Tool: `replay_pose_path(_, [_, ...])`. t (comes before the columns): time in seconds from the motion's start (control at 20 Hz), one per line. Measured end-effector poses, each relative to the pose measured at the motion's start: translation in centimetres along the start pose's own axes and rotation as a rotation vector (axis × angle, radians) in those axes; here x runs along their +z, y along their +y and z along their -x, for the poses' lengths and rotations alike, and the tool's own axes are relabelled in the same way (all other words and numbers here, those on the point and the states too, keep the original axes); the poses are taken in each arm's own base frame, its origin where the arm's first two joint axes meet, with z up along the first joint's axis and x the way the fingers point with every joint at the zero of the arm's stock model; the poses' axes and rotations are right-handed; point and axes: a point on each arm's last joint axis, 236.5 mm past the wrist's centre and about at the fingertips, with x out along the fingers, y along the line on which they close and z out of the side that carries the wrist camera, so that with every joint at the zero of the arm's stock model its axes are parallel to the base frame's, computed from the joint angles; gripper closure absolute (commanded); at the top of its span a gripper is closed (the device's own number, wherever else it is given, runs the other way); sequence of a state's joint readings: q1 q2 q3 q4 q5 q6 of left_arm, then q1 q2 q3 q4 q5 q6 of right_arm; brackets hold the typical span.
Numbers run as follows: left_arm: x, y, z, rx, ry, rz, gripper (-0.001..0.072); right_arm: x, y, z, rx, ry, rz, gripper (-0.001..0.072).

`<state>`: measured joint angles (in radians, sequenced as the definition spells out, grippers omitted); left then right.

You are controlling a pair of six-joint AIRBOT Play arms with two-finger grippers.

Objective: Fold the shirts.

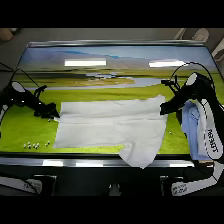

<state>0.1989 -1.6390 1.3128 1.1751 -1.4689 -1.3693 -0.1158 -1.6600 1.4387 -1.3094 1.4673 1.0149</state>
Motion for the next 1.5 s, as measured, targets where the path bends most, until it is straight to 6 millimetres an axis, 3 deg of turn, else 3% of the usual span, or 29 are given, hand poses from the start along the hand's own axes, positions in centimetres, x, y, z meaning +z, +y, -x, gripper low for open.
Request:
replay_pose_path(0.2, [-0.9,0.8,1.9,0.004,-0.016,0.042,0.0235,-1.4,0.0,2.7,-0.009,-0.013,-0.026,0.0253])
replay_pose_path(0.35, [-3.8,2.4,3.2,0.050,-0.020,0.087,0.0236,-4.9,-0.5,4.9,-0.063,0.018,-0.055,0.0261])
replay_pose_path(0.45, [-6.8,3.3,2.2,0.071,0.001,0.120,0.0236,-7.3,0.4,5.0,-0.077,0.028,-0.063,0.0262])
replay_pose_path(0.6, [-11.0,3.7,-0.9,0.067,0.036,0.158,0.0236,-10.0,1.8,3.7,-0.080,0.019,-0.067,0.0262])
replay_pose_path(0.75, [-13.6,3.6,-3.8,0.048,0.065,0.177,0.0237,-12.1,2.9,2.1,-0.061,0.039,-0.077,0.0260])
replay_pose_path(0.9, [-14.1,2.6,-5.4,0.014,0.051,0.182,0.0259,-13.4,3.4,0.8,-0.047,0.058,-0.085,0.0238])
replay_pose_path(0.95, [-14.1,2.2,-5.8,0.003,0.050,0.179,0.0337,-13.7,3.6,0.4,-0.040,0.066,-0.088,0.0230])
replay_pose_path(1.05, [-13.7,1.8,-6.4,0.001,0.026,0.171,0.0658,-14.4,4.1,-0.5,-0.021,0.080,-0.096,0.0187])
replay_pose_path(1.35, [-13.2,1.2,-6.9,-0.003,0.002,0.160,0.0681,-16.6,7.9,-4.1,0.096,0.045,-0.146,0.0182])
replay_pose_path(1.5, [-13.2,1.2,-7.0,-0.003,0.000,0.158,0.0681,-17.6,8.9,-6.1,0.120,0.025,-0.176,0.0253])
